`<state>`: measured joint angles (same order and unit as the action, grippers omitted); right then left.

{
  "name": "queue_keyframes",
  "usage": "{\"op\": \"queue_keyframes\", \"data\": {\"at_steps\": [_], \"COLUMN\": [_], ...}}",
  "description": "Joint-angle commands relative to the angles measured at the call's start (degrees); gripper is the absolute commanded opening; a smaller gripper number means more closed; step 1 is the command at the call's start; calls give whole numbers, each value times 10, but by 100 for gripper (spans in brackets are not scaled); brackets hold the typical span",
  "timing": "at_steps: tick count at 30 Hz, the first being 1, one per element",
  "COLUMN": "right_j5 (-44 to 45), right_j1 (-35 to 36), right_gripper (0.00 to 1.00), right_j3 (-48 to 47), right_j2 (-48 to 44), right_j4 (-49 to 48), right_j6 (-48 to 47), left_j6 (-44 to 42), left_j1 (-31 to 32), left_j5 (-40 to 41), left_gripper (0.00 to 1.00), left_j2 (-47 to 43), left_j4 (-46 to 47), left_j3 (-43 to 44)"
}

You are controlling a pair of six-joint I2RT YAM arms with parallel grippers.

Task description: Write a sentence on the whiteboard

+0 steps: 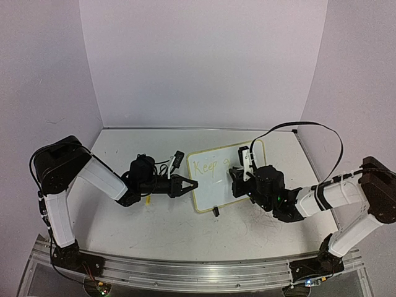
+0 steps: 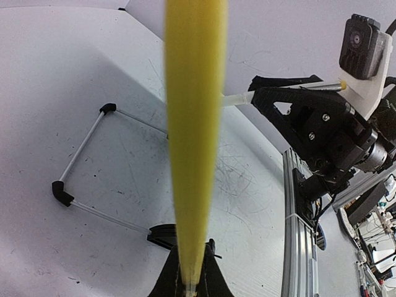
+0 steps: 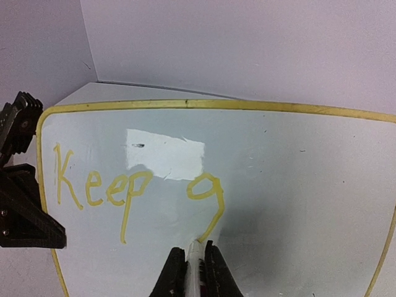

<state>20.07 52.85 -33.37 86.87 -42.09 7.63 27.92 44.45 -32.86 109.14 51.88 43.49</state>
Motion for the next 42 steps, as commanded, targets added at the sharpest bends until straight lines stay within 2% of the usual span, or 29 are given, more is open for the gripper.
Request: {"op": "queue_keyframes", "data": {"at_steps": [1, 8, 14, 21, 42], "right_j5": [-13, -42, -73, -75, -47], "right_j1": [2, -6, -48, -55, -58], "right_gripper": [0, 0, 0, 0, 0], "right_j3": [-36, -19, 19, -18, -32], "right_j2": [17, -26, -93, -49, -20], "right_j4": [7, -11, -15, -18, -52], "right_j6": [-7, -12, -20, -35, -46], "left_j6": [-12, -11, -11, -8, -9], "left_j1": [-1, -1, -1, -1, -1], "left_j5": [10, 11, 9, 9, 6], "left_gripper": [0, 0, 0, 0, 0], "left_j2": [-13, -10, -12, -9, -9], "left_j4": [-37, -37, -38, -38, -40], "left_j3": [7, 9, 8, 13, 11]}}
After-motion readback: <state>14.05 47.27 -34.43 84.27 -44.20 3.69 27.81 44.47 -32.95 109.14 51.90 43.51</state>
